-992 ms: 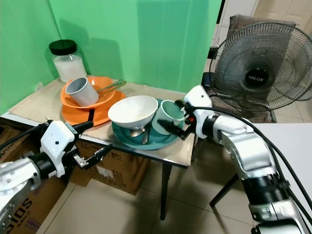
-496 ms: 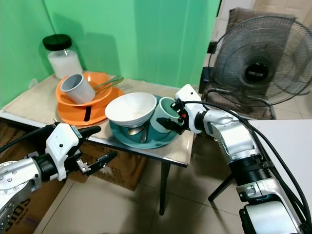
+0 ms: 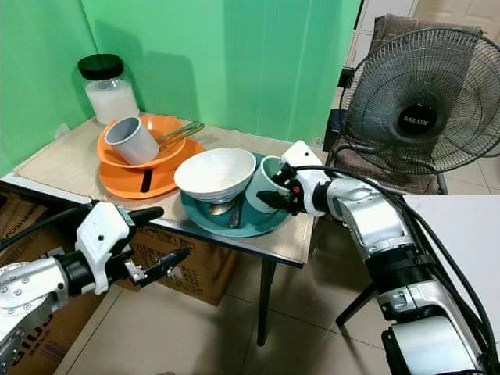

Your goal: Setting the table

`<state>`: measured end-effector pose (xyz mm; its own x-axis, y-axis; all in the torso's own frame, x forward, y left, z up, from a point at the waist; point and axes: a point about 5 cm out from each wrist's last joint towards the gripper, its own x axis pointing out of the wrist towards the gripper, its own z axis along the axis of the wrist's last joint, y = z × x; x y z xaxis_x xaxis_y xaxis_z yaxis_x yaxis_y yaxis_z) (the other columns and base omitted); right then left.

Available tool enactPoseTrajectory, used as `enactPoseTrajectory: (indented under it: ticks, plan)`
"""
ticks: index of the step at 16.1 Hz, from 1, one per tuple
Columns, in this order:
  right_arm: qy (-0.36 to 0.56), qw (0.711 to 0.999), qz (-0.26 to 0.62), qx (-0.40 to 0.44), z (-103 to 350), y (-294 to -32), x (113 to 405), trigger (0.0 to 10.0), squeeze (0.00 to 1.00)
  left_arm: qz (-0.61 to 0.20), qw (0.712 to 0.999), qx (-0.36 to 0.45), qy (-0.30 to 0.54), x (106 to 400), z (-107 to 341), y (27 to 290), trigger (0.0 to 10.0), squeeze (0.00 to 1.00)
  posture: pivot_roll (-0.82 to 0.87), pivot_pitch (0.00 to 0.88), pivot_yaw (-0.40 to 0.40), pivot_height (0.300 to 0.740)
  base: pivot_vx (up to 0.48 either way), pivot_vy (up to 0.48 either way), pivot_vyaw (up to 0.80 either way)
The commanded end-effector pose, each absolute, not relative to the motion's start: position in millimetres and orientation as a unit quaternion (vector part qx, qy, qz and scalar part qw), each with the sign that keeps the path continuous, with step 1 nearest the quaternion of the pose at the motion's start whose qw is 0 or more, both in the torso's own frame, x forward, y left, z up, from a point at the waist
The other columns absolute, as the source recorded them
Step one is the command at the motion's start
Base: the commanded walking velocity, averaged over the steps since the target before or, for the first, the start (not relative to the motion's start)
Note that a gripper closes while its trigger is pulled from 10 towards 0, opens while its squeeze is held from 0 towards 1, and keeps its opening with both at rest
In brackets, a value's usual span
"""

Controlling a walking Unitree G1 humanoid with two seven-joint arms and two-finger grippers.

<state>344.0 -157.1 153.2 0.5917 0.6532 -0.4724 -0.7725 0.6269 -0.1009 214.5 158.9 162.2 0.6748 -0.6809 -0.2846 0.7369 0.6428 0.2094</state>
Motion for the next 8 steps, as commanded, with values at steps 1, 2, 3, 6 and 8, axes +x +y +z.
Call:
enactPoseTrajectory:
  ticks: [1, 2, 3, 6, 8]
  plan:
    - [0.186, 0.877, 0.415, -0.157, 161.5, -153.1, 347.2, 0.0, 0.00, -0.400, 0.898, 0.162, 0.087, 213.3, 165.5, 157.0, 10.0, 0.00, -0.01, 0.000, -0.003, 0.740, 0.000, 0.000, 0.00]
    - [0.187, 0.876, 0.416, -0.156, 161.6, -153.0, 347.5, 0.0, 0.00, -0.400, 0.898, 0.163, 0.088, 213.4, 165.5, 157.0, 10.0, 0.00, -0.01, 0.000, -0.003, 0.740, 0.000, 0.000, 0.00]
    - [0.187, 0.876, 0.416, -0.156, 161.6, -153.1, 348.0, 0.0, 0.00, -0.400, 0.898, 0.163, 0.088, 213.4, 165.5, 157.0, 10.0, 0.00, 0.00, 0.000, -0.002, 0.740, 0.000, 0.000, 0.00]
    - [0.187, 0.875, 0.417, -0.157, 161.6, -153.2, 348.9, 0.0, 0.00, -0.401, 0.897, 0.164, 0.089, 213.3, 165.5, 157.5, 10.0, 0.00, -0.01, 0.000, -0.002, 0.740, 0.000, 0.000, 0.00]
    - [0.187, 0.874, 0.419, -0.158, 161.6, -153.9, 349.6, 0.0, 0.00, -0.401, 0.897, 0.165, 0.088, 214.2, 165.6, 157.2, 10.0, 0.00, -0.01, 0.000, -0.001, 0.740, 0.000, 0.000, 0.00]
